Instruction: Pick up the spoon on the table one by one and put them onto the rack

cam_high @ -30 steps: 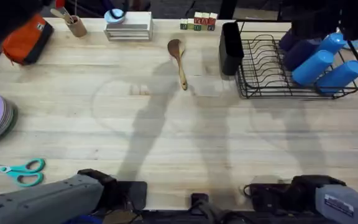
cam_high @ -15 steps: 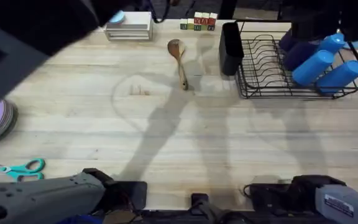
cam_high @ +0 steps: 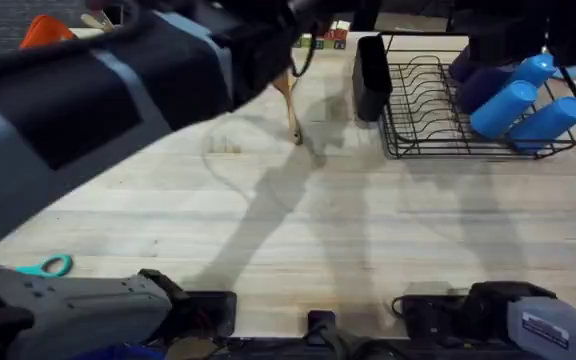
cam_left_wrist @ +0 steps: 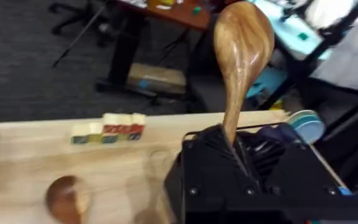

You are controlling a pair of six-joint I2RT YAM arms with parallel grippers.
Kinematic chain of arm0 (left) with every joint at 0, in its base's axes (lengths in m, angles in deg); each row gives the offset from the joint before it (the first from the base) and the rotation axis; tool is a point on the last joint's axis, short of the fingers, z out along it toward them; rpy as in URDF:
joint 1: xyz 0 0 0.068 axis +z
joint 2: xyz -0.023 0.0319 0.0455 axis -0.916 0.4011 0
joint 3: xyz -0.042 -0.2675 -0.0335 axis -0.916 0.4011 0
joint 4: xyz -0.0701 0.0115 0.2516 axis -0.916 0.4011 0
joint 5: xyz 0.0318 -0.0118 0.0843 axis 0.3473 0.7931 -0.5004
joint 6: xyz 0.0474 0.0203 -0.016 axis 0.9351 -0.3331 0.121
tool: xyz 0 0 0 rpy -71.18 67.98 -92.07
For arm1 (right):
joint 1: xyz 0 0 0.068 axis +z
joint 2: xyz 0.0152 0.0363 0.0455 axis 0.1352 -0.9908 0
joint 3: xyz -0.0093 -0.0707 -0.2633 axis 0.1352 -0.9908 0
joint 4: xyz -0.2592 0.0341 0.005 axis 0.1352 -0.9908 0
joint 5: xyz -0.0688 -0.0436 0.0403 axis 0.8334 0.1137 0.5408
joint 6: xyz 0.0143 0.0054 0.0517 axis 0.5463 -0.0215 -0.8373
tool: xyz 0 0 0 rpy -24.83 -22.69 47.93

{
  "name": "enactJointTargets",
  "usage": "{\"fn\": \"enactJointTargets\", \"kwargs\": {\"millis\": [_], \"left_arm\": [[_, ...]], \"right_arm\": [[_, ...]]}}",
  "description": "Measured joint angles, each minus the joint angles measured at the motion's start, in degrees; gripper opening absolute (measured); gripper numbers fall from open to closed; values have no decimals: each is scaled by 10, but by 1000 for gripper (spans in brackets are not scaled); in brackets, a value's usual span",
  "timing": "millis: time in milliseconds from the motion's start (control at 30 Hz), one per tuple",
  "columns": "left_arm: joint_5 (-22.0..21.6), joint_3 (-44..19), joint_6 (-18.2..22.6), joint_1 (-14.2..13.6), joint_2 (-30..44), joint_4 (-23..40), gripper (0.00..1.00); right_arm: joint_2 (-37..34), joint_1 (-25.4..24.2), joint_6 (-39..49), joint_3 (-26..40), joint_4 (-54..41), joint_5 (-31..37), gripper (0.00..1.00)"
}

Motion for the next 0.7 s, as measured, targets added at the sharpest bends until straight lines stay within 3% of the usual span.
{"fn": "enactJointTargets", "kwargs": {"millis": [433, 700], "left_arm": [[48, 10, -11, -50, 103, -193, 46], [59, 12, -30, -58, 170, -284, 46]], "right_arm": [[0, 0, 10, 0, -31, 0, 996], [5, 0, 11, 0, -48, 0, 996]]}}
